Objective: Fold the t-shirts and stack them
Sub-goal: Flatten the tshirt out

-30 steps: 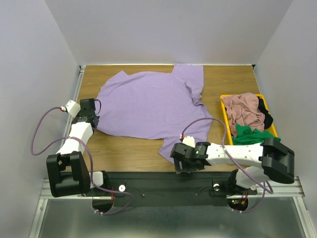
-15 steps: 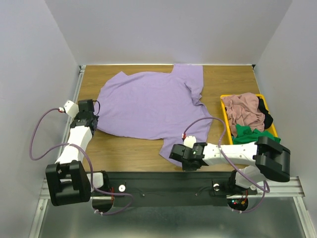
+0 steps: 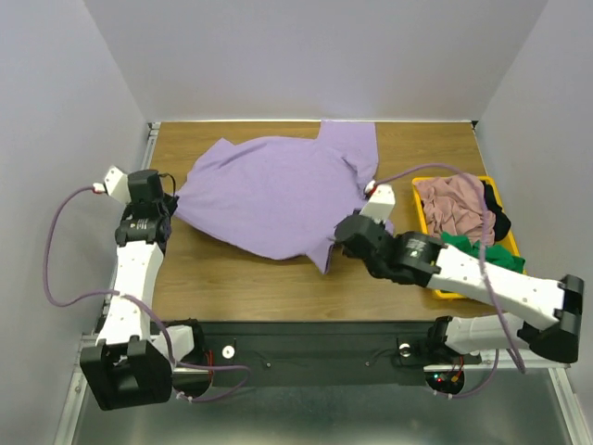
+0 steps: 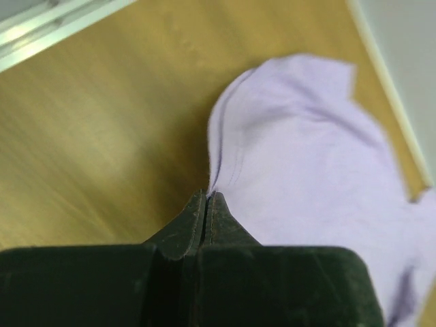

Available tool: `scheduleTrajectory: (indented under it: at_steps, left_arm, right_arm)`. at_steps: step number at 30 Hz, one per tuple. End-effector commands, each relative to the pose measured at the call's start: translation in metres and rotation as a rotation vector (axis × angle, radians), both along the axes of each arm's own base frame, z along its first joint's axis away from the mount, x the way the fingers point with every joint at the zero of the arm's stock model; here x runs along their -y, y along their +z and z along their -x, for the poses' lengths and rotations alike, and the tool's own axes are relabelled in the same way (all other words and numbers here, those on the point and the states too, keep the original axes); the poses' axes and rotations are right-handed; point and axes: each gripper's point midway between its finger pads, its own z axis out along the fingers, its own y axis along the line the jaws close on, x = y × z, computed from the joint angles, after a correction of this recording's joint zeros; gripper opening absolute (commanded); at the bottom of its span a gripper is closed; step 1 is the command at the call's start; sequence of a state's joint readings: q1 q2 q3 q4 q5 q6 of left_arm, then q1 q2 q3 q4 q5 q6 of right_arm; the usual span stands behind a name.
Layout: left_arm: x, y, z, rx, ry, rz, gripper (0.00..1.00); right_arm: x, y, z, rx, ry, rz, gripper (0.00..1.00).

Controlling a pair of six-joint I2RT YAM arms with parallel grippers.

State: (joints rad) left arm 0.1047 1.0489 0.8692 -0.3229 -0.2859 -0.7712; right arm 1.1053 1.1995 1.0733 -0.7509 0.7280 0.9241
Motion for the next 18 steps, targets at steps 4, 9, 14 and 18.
scheduleTrajectory:
  at_steps: [4,9,14,18]
  left_arm:
    - [0.009,0.168,0.005,0.372,-0.049,-0.020,0.00]
    - [0.022,0.305,0.048,0.652,-0.103,-0.055,0.00]
    - [0.035,0.412,0.110,0.876,-0.156,-0.125,0.00]
    - [0.044,0.478,0.164,1.058,-0.173,-0.169,0.00]
  right_arm:
    - [0.052,0.227,-0.031,0.465,-0.160,-0.109,0.00]
    - [0.059,0.354,-0.014,0.661,0.022,-0.209,0.01]
    - [0.077,0.465,0.019,0.901,0.196,-0.314,0.00]
    - [0.097,0.518,0.045,1.069,0.254,-0.397,0.00]
